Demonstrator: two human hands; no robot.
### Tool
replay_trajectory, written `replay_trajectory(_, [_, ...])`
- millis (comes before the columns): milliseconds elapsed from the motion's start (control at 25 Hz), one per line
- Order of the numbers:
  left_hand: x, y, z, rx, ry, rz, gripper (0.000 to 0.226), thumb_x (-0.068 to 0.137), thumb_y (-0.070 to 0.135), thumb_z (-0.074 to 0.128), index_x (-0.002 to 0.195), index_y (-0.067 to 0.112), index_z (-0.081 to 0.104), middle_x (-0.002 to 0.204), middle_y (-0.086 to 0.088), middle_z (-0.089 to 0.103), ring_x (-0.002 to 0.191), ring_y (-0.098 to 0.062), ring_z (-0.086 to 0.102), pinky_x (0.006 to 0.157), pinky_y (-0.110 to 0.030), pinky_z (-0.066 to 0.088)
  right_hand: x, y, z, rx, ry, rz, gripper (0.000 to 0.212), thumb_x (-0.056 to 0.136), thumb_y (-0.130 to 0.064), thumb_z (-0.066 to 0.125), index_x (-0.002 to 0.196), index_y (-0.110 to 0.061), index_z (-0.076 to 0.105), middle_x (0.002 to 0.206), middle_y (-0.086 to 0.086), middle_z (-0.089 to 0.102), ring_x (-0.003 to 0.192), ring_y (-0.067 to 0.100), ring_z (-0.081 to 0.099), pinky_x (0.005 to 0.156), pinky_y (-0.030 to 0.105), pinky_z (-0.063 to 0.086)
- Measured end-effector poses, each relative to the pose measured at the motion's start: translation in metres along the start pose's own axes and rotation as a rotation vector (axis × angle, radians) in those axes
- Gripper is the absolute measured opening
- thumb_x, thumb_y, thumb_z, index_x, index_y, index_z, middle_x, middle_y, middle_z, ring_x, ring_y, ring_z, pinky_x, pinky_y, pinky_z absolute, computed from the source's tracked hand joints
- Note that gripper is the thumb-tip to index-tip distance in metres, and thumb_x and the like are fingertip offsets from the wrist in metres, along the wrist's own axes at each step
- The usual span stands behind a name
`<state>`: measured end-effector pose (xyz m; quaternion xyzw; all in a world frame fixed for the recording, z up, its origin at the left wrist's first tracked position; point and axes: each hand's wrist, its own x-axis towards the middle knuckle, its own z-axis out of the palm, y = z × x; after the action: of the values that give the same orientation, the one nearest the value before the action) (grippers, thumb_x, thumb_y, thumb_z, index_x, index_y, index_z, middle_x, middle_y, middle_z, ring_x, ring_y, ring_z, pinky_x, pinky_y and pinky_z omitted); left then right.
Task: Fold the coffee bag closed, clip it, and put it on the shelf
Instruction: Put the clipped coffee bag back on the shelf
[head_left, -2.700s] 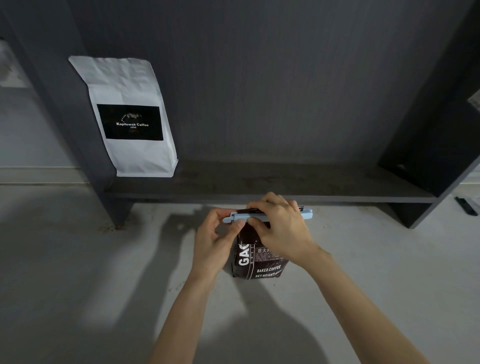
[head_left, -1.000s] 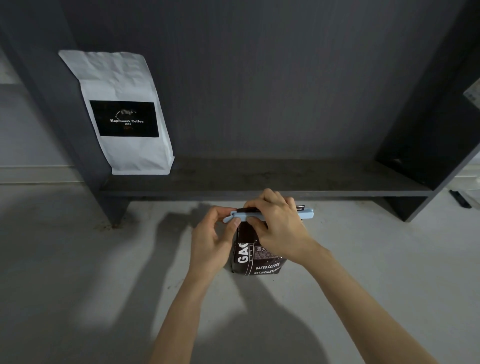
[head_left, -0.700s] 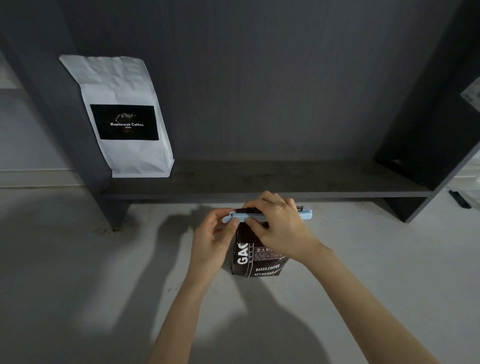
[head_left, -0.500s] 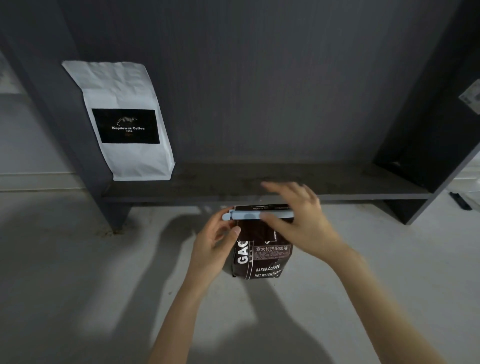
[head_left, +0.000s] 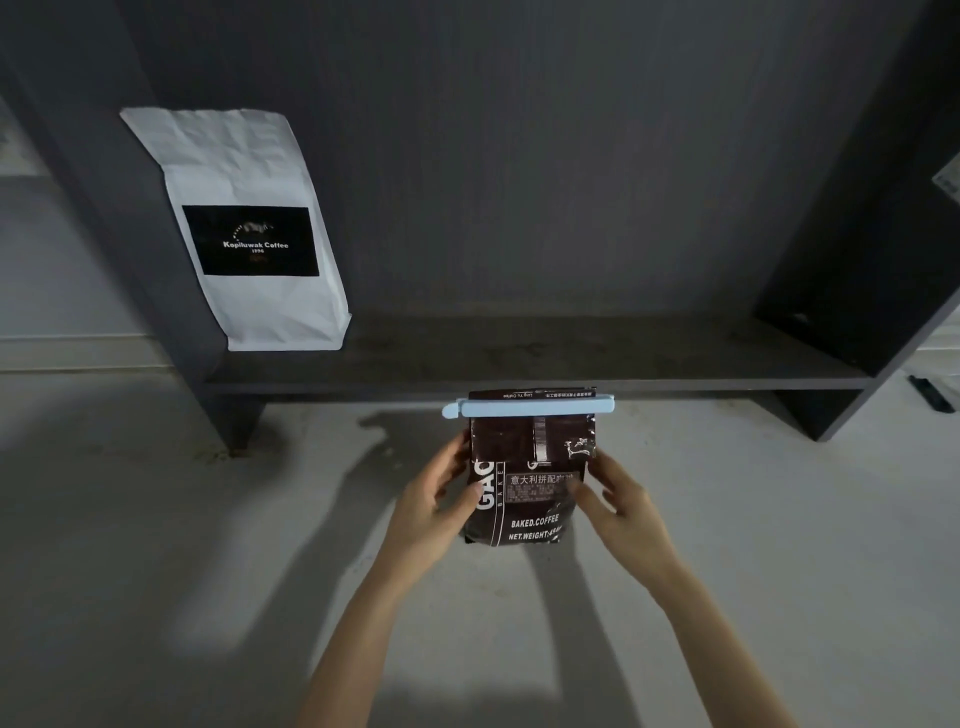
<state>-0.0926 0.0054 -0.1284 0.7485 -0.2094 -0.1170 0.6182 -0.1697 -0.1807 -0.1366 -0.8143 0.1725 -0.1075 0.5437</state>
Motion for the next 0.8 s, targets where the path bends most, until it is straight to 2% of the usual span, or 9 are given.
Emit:
replay_trajectory(80, [-0.004, -0.008, 0.003, 0.042, -0.034, -0.05, 0.061, 0.083, 0.004, 0.055, 0.128, 0.034, 0.025, 0.123, 0.024, 0.036, 0.11, 0.014, 0.04, 0.09, -0.009, 0.036, 0.0, 0.007, 0.006, -0.021, -0.041, 0.011, 0.043, 0.085, -0.017, 0.055, 0.127, -0.019, 0.044, 0.126, 0.002, 0.058, 0.122, 0.016, 0.049, 0.1, 0.034, 0.038])
replay_trajectory(160, [-0.008, -0.016, 0.008, 0.13, -0.024, -0.108, 0.058, 0.083, 0.006, 0.055, 0.134, 0.015, 0.03, 0.128, 0.013, 0.035, 0.118, -0.005, 0.037, 0.098, -0.024, 0.035, -0.002, 0.01, 0.011, -0.02, -0.054, 0.016, 0.046, 0.085, -0.012, 0.054, 0.128, -0.019, 0.041, 0.123, 0.002, 0.06, 0.118, 0.014, 0.052, 0.101, 0.041, 0.041])
replay_trajectory(200, [-0.01, -0.019, 0.009, 0.161, -0.01, -0.118, 0.056, 0.084, 0.006, 0.055, 0.134, 0.01, 0.031, 0.126, 0.01, 0.035, 0.117, -0.007, 0.037, 0.099, -0.027, 0.035, -0.003, 0.011, 0.012, -0.018, -0.053, 0.02, 0.049, 0.085, -0.01, 0.054, 0.13, -0.02, 0.039, 0.124, 0.001, 0.06, 0.117, 0.014, 0.053, 0.101, 0.044, 0.042])
replay_trajectory(280, [-0.011, -0.021, 0.011, 0.177, 0.011, -0.104, 0.054, 0.084, 0.006, 0.054, 0.133, 0.008, 0.032, 0.122, 0.01, 0.035, 0.113, -0.006, 0.037, 0.093, -0.022, 0.036, -0.005, 0.011, 0.012, -0.016, -0.045, 0.025, 0.053, 0.084, -0.005, 0.053, 0.132, -0.02, 0.036, 0.127, 0.001, 0.057, 0.118, 0.012, 0.051, 0.102, 0.043, 0.043])
replay_trajectory(440, [-0.009, -0.026, 0.011, 0.174, 0.025, -0.101, 0.047, 0.084, 0.01, 0.055, 0.129, 0.009, 0.042, 0.125, 0.003, 0.05, 0.111, -0.009, 0.05, 0.083, -0.01, 0.042, -0.01, 0.008, 0.014, -0.034, -0.049, 0.006, 0.058, 0.085, -0.001, 0.05, 0.135, -0.023, 0.032, 0.125, -0.007, 0.053, 0.12, 0.008, 0.046, 0.099, 0.027, 0.038])
replay_trajectory(520, [-0.011, -0.029, 0.012, 0.202, 0.053, -0.095, 0.045, 0.084, 0.016, 0.057, 0.127, 0.01, 0.046, 0.126, -0.005, 0.057, 0.106, -0.014, 0.057, 0.091, -0.024, 0.046, -0.012, 0.006, 0.015, -0.052, -0.046, -0.01, 0.057, 0.084, 0.0, 0.049, 0.134, -0.023, 0.033, 0.12, -0.008, 0.055, 0.116, 0.008, 0.049, 0.094, 0.014, 0.04])
replay_trajectory(600, [-0.013, -0.028, 0.012, 0.225, 0.101, -0.073, 0.048, 0.081, 0.025, 0.058, 0.125, 0.01, 0.048, 0.121, -0.007, 0.061, 0.093, -0.015, 0.059, 0.091, -0.033, 0.048, -0.012, 0.002, 0.014, -0.067, -0.03, -0.022, 0.057, 0.083, 0.003, 0.049, 0.132, -0.023, 0.037, 0.113, -0.008, 0.061, 0.106, 0.003, 0.057, 0.082, -0.001, 0.039])
replay_trajectory(720, [-0.013, -0.021, 0.008, 0.217, 0.139, -0.045, 0.043, 0.083, 0.012, 0.058, 0.124, 0.004, 0.047, 0.114, -0.002, 0.057, 0.095, -0.008, 0.058, 0.081, -0.008, 0.045, -0.01, -0.008, 0.012, -0.067, -0.02, -0.042, 0.058, 0.081, 0.007, 0.049, 0.129, -0.024, 0.042, 0.105, -0.008, 0.065, 0.088, -0.018, 0.057, 0.073, -0.005, 0.038])
replay_trajectory(800, [-0.009, -0.013, 0.0, 0.198, 0.166, -0.032, 0.043, 0.083, 0.008, 0.057, 0.124, 0.004, 0.047, 0.111, -0.002, 0.057, 0.099, -0.01, 0.058, 0.076, -0.002, 0.043, -0.006, -0.02, 0.012, -0.06, -0.001, -0.073, 0.056, 0.081, 0.007, 0.048, 0.128, -0.024, 0.045, 0.103, -0.01, 0.065, 0.086, -0.023, 0.054, 0.073, -0.005, 0.038])
